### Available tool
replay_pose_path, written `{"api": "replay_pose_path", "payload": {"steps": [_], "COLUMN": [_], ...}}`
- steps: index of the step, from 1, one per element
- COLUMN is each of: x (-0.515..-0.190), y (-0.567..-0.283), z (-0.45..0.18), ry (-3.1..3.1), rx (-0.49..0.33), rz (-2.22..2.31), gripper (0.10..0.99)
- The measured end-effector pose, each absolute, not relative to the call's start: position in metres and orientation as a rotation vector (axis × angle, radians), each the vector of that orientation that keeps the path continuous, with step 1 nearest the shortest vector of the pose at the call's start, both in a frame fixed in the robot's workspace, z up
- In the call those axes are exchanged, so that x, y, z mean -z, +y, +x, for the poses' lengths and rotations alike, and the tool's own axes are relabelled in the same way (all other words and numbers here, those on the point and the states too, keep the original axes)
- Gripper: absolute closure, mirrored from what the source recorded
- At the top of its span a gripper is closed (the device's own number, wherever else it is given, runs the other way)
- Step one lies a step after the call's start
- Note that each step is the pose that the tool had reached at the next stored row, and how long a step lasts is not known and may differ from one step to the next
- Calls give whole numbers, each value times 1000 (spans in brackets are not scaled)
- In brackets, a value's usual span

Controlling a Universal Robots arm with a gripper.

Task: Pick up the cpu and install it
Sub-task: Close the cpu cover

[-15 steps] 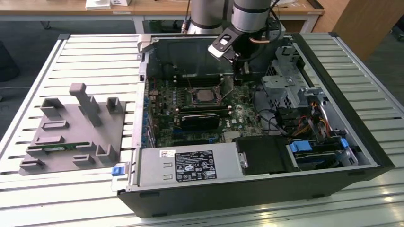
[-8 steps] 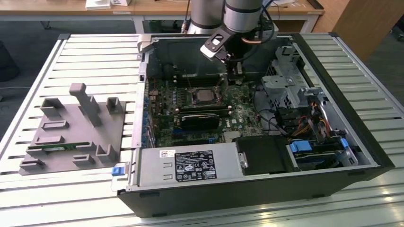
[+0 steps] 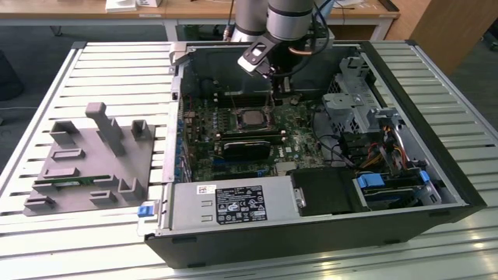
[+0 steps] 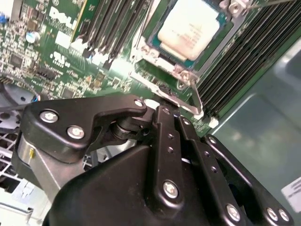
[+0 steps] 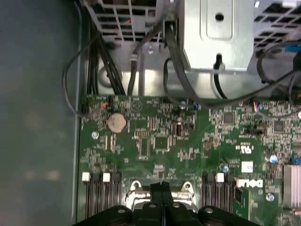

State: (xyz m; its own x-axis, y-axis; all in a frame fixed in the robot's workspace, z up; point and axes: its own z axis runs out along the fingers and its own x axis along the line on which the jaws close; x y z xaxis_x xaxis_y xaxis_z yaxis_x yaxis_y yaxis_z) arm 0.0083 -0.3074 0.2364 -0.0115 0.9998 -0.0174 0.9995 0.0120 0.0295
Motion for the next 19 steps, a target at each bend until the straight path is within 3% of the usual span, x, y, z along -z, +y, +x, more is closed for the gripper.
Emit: {"api": "replay_pose_path", "payload": {"steps": [19], "x": [-221], "y": [-307], "z": [-23], "ry": [2211], "rx": [-14], "rz": [2185], "gripper": [980]}}
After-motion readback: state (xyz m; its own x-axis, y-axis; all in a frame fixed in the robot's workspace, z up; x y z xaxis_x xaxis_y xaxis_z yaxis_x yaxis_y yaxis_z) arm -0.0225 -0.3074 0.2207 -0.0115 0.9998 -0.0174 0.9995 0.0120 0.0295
